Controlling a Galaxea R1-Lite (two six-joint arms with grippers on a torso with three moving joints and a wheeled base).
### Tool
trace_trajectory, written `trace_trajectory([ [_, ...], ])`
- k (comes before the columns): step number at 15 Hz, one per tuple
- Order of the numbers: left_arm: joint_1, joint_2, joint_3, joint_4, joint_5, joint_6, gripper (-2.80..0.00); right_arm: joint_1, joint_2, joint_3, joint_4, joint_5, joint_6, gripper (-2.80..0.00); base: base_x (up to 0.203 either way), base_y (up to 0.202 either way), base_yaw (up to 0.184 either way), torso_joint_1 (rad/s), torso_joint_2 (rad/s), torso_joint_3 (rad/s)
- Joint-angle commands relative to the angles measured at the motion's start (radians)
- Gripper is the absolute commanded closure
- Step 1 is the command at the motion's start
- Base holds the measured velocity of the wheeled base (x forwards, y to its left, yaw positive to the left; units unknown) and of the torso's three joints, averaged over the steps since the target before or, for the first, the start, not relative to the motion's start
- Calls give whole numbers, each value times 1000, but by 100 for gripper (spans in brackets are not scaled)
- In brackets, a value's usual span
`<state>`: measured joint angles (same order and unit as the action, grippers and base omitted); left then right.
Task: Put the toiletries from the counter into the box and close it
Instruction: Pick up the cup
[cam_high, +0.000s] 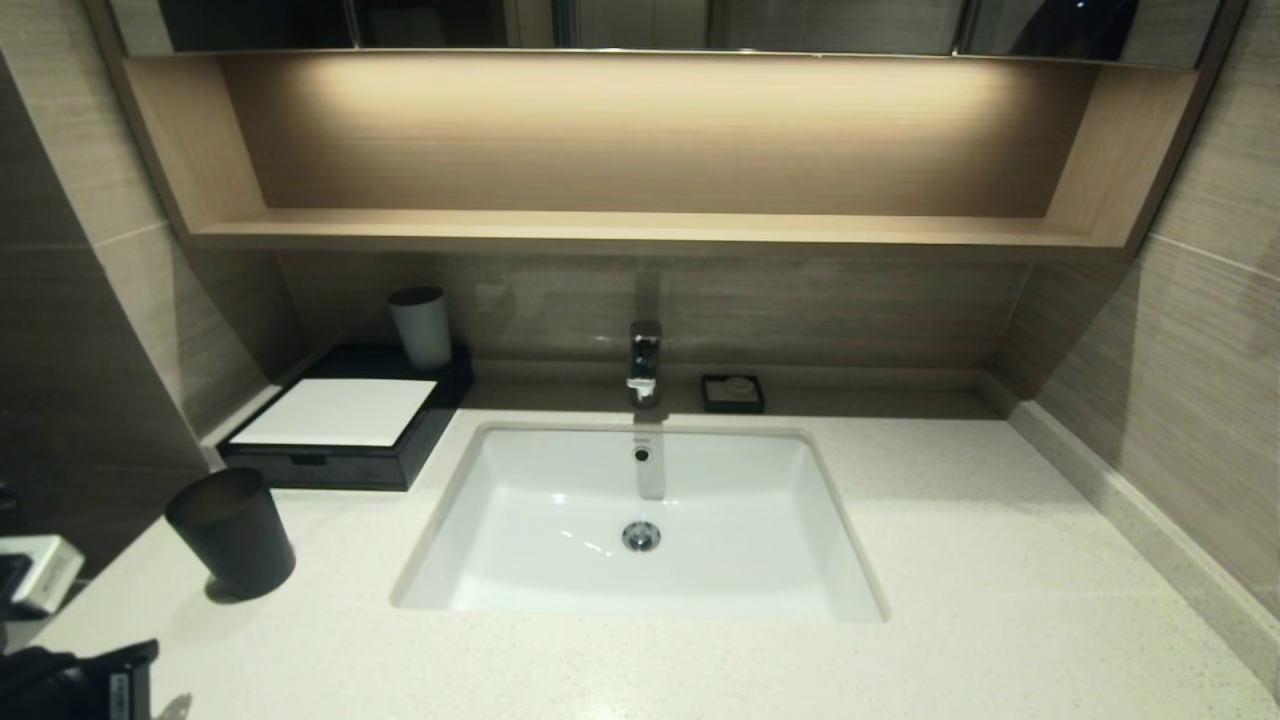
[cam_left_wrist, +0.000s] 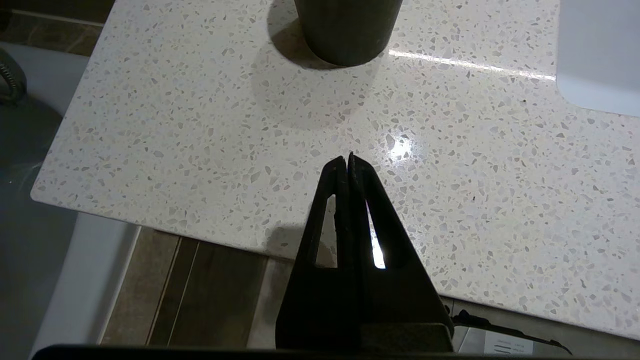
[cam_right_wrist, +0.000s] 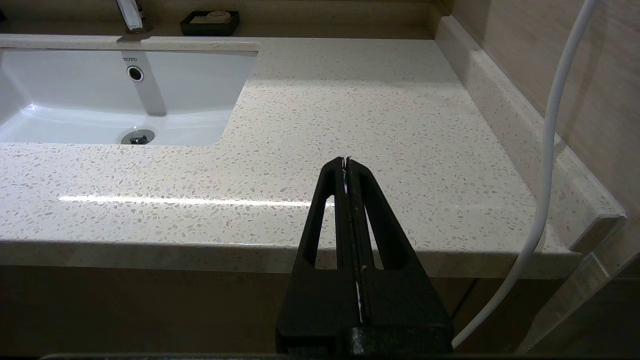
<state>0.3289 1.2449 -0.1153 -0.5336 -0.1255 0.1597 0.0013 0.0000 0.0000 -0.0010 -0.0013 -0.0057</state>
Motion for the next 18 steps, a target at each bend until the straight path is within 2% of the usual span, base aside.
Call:
trace_trajectory([
  [1,-7,86,30,-69,-3,1,0,0,0,2,0,0,0,0,0,0,0,0,0,0],
  [9,-11,244,31,-238,-23,3,0,0,-2,1,0,0,0,0,0,0,0,0,0,0],
  [10,-11,261,28,-250,-23,4,-280,0,-2,2,0,0,0,0,0,0,0,0,0,0],
  [18,-11,385,17,-353,-22,24,-280,0,-2,2,0,0,0,0,0,0,0,0,0,0],
])
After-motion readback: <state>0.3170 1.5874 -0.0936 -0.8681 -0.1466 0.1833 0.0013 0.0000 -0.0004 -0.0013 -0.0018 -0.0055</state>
